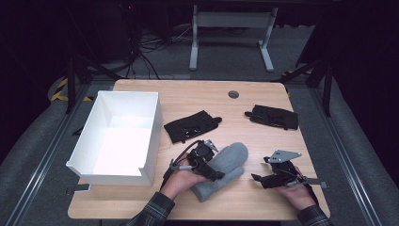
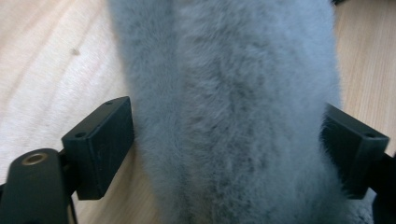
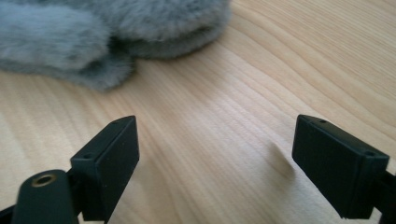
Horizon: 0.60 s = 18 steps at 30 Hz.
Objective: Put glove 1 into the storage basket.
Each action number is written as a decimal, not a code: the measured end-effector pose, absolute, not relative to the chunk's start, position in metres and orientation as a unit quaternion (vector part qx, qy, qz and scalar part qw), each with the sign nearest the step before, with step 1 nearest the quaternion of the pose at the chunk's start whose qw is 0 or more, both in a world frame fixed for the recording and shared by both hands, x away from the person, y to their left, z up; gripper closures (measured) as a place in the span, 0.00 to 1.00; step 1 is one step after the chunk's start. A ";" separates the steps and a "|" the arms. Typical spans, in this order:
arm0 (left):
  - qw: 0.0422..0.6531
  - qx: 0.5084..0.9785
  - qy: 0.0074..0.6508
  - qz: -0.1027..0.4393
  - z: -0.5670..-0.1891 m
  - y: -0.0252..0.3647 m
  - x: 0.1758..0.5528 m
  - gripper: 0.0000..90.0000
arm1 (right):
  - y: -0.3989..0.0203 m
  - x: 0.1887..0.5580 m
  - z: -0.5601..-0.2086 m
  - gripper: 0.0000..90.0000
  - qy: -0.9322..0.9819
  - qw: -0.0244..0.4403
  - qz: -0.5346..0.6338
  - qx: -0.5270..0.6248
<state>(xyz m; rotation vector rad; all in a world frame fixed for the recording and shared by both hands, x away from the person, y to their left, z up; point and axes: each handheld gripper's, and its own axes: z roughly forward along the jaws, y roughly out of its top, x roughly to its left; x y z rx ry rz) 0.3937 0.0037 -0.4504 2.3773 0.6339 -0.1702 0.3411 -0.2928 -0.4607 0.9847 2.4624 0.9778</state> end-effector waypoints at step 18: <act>0.334 0.900 0.238 -0.149 -0.450 0.006 0.397 0.75 | -0.294 0.349 -0.471 0.07 0.852 0.161 0.356 0.349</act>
